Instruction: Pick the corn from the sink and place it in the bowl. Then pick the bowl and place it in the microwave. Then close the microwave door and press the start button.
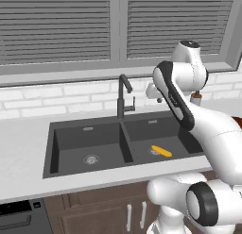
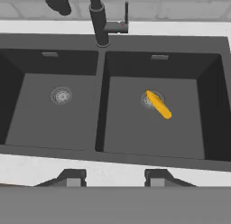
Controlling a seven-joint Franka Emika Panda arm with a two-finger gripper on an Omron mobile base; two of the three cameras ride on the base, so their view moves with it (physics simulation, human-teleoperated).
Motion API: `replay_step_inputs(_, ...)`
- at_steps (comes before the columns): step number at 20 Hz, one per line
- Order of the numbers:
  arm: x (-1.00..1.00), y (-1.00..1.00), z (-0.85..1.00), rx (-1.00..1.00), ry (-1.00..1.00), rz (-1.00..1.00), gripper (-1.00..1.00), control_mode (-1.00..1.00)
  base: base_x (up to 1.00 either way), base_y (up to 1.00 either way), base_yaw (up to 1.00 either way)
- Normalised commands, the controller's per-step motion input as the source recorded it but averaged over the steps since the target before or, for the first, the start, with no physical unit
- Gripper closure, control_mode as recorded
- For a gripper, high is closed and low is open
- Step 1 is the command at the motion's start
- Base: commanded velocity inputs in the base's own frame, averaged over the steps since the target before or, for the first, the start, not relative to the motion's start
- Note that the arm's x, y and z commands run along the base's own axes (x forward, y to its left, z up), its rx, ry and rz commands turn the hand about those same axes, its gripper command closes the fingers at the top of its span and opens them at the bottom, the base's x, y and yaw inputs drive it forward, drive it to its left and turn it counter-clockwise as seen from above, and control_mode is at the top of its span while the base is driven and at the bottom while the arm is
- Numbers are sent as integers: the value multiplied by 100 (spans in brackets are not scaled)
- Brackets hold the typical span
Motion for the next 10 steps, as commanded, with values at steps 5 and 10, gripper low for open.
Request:
replay_step_inputs(5, -39, -2, 0, 0, -2, 0, -100, -100, 0, 0, 0)
replay_step_inputs(10, -69, -16, -22, 0, 1, 1, -100, -100, 0, 0, 0)
